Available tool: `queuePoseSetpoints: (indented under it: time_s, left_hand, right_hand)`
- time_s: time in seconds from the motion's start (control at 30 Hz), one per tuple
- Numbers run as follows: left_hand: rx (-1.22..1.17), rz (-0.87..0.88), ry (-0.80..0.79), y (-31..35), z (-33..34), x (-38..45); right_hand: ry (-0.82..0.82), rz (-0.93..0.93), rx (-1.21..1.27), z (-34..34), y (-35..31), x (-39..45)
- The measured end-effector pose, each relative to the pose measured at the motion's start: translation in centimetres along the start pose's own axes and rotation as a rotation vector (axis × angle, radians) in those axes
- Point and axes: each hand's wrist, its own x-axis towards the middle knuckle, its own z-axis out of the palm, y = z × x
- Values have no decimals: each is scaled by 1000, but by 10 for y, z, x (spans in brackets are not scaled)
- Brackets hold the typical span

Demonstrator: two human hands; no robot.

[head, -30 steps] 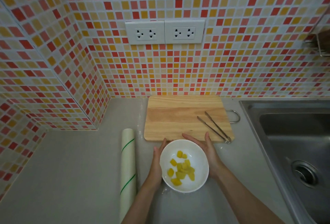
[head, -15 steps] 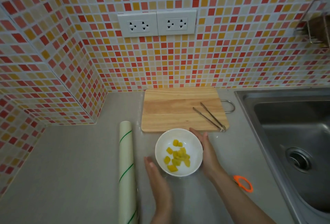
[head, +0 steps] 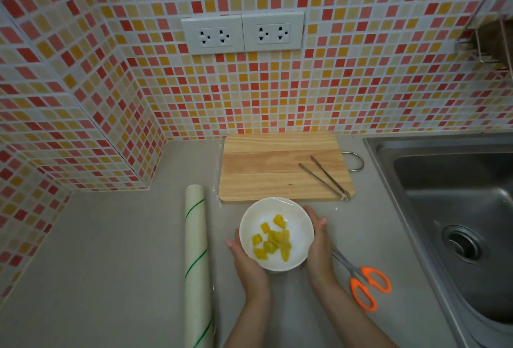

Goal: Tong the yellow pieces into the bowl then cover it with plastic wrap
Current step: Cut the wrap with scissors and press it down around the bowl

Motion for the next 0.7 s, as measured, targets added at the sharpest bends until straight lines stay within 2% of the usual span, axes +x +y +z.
queuePoseSetpoints:
  time_s: [0.07,0.13,0.23,0.33,0.4,0.5,0.7]
  left_hand:
    - [48,41,-11,8,-3,3]
    - [92,88,-22,17,-3,4]
    - [132,101,-93,21,5,6]
    - [186,110,-137,25,12,11]
    - [240,161,-152,24,13,14]
    - [222,199,-103,22,14,14]
    - [259,240,-116,20,13,16]
  right_hand:
    - [32,-59,-57,-8,-7,5]
    - [-3,-110,-58,-11,-21,12]
    - [-196,-64,-19,-5,-44,25]
    - [-319,-17,-138,3,-46,32]
    - [-299,-26,-209,4,-40,31]
    - [-291,11,-171,3,-39,31]
    - [-261,72,-168,4,-39,38]
